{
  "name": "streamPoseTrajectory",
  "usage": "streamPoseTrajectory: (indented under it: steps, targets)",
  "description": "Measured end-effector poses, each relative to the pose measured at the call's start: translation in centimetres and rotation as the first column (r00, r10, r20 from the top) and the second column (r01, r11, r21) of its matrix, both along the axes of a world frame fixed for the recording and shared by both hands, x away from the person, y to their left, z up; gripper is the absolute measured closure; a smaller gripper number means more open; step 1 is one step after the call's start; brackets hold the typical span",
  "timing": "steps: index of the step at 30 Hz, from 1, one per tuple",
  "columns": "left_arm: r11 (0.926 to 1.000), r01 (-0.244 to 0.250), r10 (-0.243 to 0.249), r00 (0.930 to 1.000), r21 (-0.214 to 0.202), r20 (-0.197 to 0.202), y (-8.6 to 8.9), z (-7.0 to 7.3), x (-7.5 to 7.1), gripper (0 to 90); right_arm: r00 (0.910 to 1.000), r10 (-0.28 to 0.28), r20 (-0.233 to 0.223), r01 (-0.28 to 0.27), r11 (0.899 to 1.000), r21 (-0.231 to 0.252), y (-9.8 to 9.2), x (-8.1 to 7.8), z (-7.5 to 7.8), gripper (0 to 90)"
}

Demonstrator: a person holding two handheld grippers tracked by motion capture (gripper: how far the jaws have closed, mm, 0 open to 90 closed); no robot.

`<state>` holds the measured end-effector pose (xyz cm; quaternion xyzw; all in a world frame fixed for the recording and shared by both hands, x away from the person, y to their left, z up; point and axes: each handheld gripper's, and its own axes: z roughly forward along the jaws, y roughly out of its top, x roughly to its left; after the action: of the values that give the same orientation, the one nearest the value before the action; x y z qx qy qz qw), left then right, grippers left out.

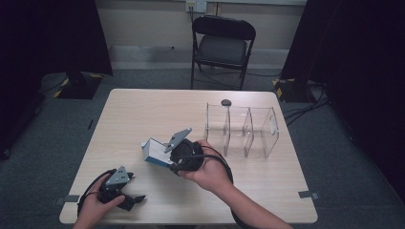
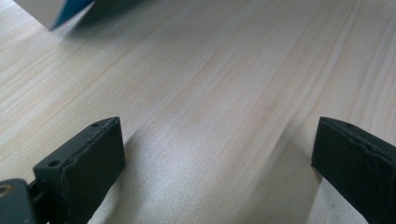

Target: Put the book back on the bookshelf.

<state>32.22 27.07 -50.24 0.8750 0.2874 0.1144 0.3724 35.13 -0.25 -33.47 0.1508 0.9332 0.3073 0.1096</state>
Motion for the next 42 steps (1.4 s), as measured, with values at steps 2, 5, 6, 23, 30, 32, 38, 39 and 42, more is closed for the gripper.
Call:
streamPoseTrajectory:
  steps: [2, 5, 6, 23, 30, 32, 38, 39, 42]
  targets:
    - [1.0000, 0.000, 0.000, 1.0000, 0.000, 0.001, 0.0, 0.0, 0.0, 2.1, 1.0000, 0.001, -0.004, -0.001, 1.000, -0.003, -0.1, 0.0, 0.3, 61.7]
    - [1.0000, -0.003, 0.003, 1.0000, -0.002, 0.001, 0.0, 0.0, 0.0, 2.1, 1.0000, -0.002, -0.010, 0.002, 1.000, -0.007, 0.0, 0.1, 0.4, 61.7]
    - [1.0000, -0.003, 0.003, 1.0000, -0.002, 0.001, 0.0, 0.0, 0.0, 2.0, 1.0000, -0.002, -0.010, 0.002, 1.000, -0.007, 0.0, 0.1, 0.4, 61.7]
    - [1.0000, 0.007, -0.007, 1.0000, 0.004, -0.004, 0.0, 0.0, 0.0, 1.9, 0.9978, -0.010, -0.065, 0.008, 1.000, -0.017, -0.4, 0.5, 2.4, 61.6]
    - [0.9999, 0.011, -0.011, 0.9999, 0.012, -0.002, -0.1, 0.0, 0.1, 0.0, 0.9948, -0.045, -0.091, 0.042, 0.999, -0.031, -0.4, 0.9, 3.7, 61.3]
    - [0.9999, 0.008, -0.008, 0.9999, 0.007, -0.008, -0.1, 0.0, 0.0, 0.0, 0.9954, -0.043, -0.086, 0.041, 0.999, -0.035, -0.3, 0.9, 3.7, 61.3]
    - [0.9999, 0.010, -0.010, 0.9999, 0.007, -0.007, -0.1, 0.0, 0.0, 0.0, 0.9925, -0.052, -0.111, 0.048, 0.998, -0.039, -0.3, 0.9, 4.0, 61.4]
    - [0.9999, 0.010, -0.010, 0.9999, 0.006, -0.007, -0.1, 0.0, 0.0, 0.0, 0.9912, -0.059, -0.119, 0.055, 0.998, -0.036, -0.4, 0.8, 4.2, 61.4]
    - [0.9999, 0.011, -0.011, 0.9999, 0.006, -0.007, -0.1, 0.0, 0.0, 0.0, 0.9893, -0.058, -0.134, 0.053, 0.998, -0.045, -0.5, 0.7, 4.6, 61.4]
